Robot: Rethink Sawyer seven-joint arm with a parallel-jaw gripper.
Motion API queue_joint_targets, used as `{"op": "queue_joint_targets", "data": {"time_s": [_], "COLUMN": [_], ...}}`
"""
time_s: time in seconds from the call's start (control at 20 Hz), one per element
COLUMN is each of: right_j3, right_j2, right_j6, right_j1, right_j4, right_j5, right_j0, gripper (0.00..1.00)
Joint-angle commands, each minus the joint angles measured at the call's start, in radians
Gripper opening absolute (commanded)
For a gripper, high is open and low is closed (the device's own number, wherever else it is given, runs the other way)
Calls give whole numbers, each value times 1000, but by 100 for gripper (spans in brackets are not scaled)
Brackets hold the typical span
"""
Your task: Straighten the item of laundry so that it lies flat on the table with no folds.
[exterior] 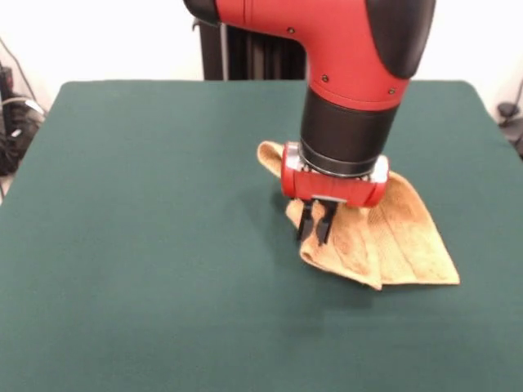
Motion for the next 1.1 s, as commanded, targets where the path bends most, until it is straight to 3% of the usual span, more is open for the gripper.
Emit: {"op": "queue_joint_targets", "data": {"time_s": [0.05, 0.25, 0.55, 0.75, 1.1], "right_j3": [-172, -287, -338, -383, -346], "right_j2": [130, 108, 84, 87, 115], "right_j6": [20, 19, 22, -57, -72], "right_j1": [39, 69, 74, 71, 64], "right_j4": [-9, -20, -37, -86, -140], "right_j5": [183, 278, 278, 148, -13], "right_j0": [21, 41, 59, 62, 37], "gripper": [0, 0, 0, 0, 0]}}
